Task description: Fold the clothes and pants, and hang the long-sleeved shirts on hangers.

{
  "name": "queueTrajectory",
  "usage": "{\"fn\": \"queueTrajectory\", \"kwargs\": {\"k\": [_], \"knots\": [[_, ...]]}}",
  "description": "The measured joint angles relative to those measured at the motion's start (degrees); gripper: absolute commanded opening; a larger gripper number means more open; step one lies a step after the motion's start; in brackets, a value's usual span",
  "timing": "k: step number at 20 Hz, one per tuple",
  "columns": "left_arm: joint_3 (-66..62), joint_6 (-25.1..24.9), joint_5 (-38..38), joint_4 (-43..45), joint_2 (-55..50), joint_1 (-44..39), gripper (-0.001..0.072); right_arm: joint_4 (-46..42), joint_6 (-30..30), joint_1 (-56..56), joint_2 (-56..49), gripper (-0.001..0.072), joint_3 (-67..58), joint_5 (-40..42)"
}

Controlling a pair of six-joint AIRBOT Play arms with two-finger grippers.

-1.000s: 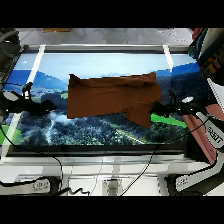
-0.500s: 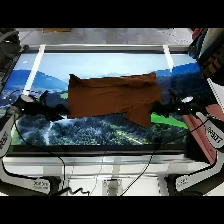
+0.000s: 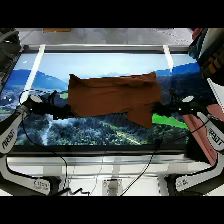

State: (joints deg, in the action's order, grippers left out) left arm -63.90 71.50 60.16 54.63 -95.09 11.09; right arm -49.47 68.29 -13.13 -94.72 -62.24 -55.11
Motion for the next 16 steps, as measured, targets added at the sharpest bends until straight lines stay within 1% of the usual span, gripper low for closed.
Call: {"fn": "queueTrajectory", "kwargs": {"k": [1,5,9,13,16], "knots": [[0.02,-0.28,-0.35,1.46,1.4,1.01,0.0012,-0.09,0.04,0.0,1.95,0.0023,-0.04,-0.7],[-0.07,-2.67,2.03,1.97,9.92,6.93,0.0012,-2.36,0.68,0.13,10.34,0.0023,-0.04,-4.92],[0.52,-5.55,7.06,2.93,16.9,10.58,0.0011,-3.72,3.45,2.08,19.78,0.0023,2.56,-8.46],[5.42,-6.54,11.08,4.87,23.26,11.78,0.0011,-5.86,7.69,3.96,32.39,0.0023,11.39,-9.79],[11.61,-6.47,11.63,6.58,30.51,12.26,0.0011,-6.88,11.32,4.46,44.13,0.0023,19.76,-11.19]]}}
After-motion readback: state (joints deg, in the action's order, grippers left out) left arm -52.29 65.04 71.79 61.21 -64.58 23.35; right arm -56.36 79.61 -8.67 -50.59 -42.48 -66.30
